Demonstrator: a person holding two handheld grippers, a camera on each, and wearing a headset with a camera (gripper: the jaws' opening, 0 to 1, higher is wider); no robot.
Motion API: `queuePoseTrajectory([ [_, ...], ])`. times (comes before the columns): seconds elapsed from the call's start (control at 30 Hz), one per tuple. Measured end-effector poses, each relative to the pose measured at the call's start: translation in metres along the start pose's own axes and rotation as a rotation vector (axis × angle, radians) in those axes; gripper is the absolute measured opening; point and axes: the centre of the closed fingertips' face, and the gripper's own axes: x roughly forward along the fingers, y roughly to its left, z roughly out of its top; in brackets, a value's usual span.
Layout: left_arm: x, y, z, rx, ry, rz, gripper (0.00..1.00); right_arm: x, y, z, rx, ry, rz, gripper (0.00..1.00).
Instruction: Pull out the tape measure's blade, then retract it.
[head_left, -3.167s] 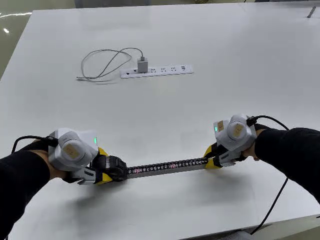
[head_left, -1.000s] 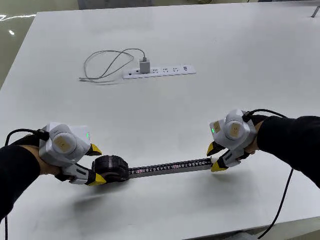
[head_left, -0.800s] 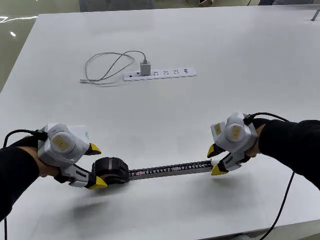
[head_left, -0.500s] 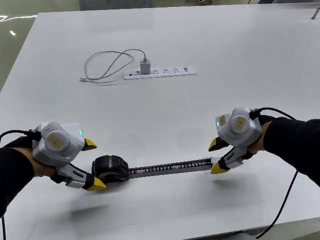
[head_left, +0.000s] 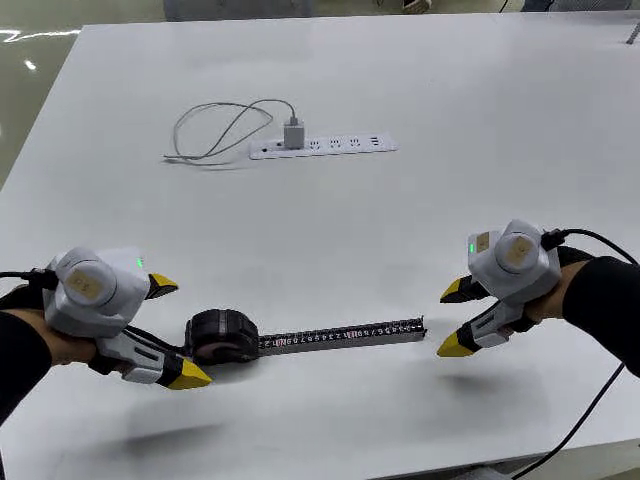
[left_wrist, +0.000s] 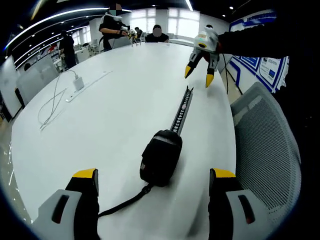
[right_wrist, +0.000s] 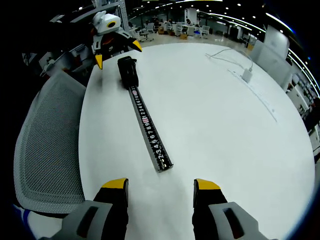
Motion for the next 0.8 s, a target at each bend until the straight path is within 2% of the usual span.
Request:
queuePoseTrajectory([
  [0.07, -0.004, 0.007, -0.003, -0.016, -0.016, 0.046, 0.91, -0.002, 0.001, 0.0, 0.013, -0.012, -0.005, 0.5],
  [0.1, -0.005, 0.007, -0.003, -0.032, -0.031, 0.047, 0.94, -0.002, 0.002, -0.001, 0.016, -0.014, -0.006, 0.51],
  [0.17, -0.009, 0.005, -0.007, -0.114, -0.044, 0.04, 0.95, -0.004, 0.003, -0.002, 0.022, -0.015, -0.019, 0.52],
  [0.23, -0.012, 0.01, -0.012, -0.12, -0.051, 0.064, 0.95, -0.008, 0.004, -0.002, 0.03, -0.034, -0.033, 0.55],
  [0.33, -0.015, 0.016, -0.011, -0.19, -0.101, 0.098, 0.99, -0.012, 0.003, -0.004, 0.071, -0.064, -0.045, 0.59],
  [0.37, -0.017, 0.016, -0.012, -0.207, -0.1, 0.101, 0.98, -0.013, 0.002, -0.005, 0.08, -0.069, -0.048, 0.61],
  [0.43, -0.021, 0.02, -0.011, -0.237, -0.128, 0.128, 0.99, -0.017, 0.005, -0.005, 0.097, -0.086, -0.061, 0.64],
  [0.5, -0.025, 0.019, -0.012, -0.265, -0.144, 0.128, 0.99, -0.02, 0.006, -0.006, 0.107, -0.098, -0.077, 0.66],
  [0.63, -0.032, 0.018, -0.019, -0.288, -0.155, 0.152, 0.99, -0.023, 0.01, -0.009, 0.129, -0.126, -0.096, 0.69],
  [0.67, -0.035, 0.018, -0.023, -0.3, -0.151, 0.169, 0.99, -0.024, 0.01, -0.009, 0.13, -0.143, -0.109, 0.7],
  [0.8, -0.039, 0.015, -0.037, -0.32, -0.13, 0.177, 0.99, -0.028, 0.015, -0.01, 0.163, -0.182, -0.127, 0.77],
])
